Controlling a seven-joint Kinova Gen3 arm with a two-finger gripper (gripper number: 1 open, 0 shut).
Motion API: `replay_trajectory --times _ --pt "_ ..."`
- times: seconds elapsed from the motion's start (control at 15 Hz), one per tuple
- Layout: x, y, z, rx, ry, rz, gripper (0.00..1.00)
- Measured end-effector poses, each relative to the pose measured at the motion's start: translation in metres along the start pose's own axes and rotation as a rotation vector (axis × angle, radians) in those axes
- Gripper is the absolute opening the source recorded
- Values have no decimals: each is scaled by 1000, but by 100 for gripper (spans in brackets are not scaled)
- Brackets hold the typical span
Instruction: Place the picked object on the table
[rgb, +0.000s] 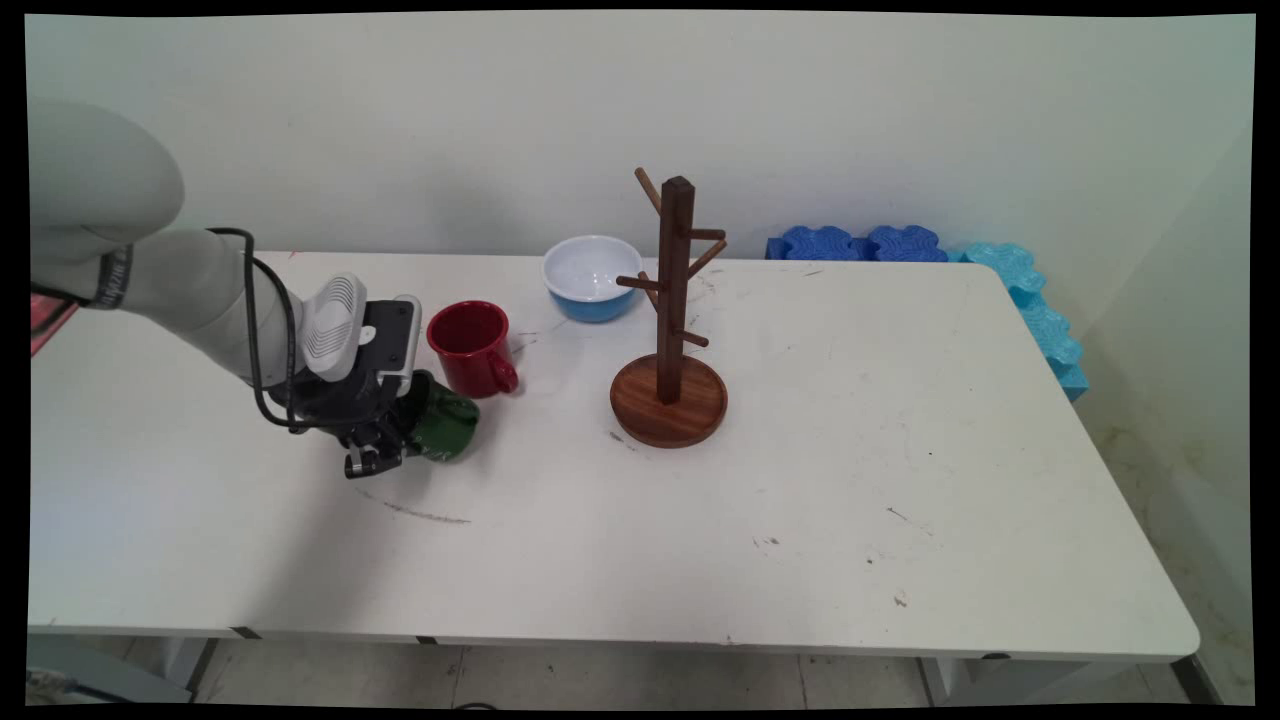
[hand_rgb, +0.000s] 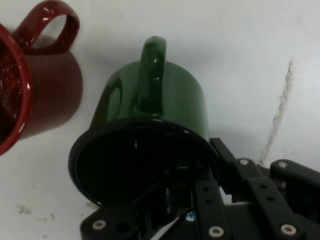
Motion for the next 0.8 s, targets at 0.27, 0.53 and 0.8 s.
replay_trajectory --times 0.27,0.53,0.8 --pt "-2 0 3 3 -10 2 0" --pt "-4 -1 6 7 -18 4 0" --pt "-6 -1 9 10 -23 5 0"
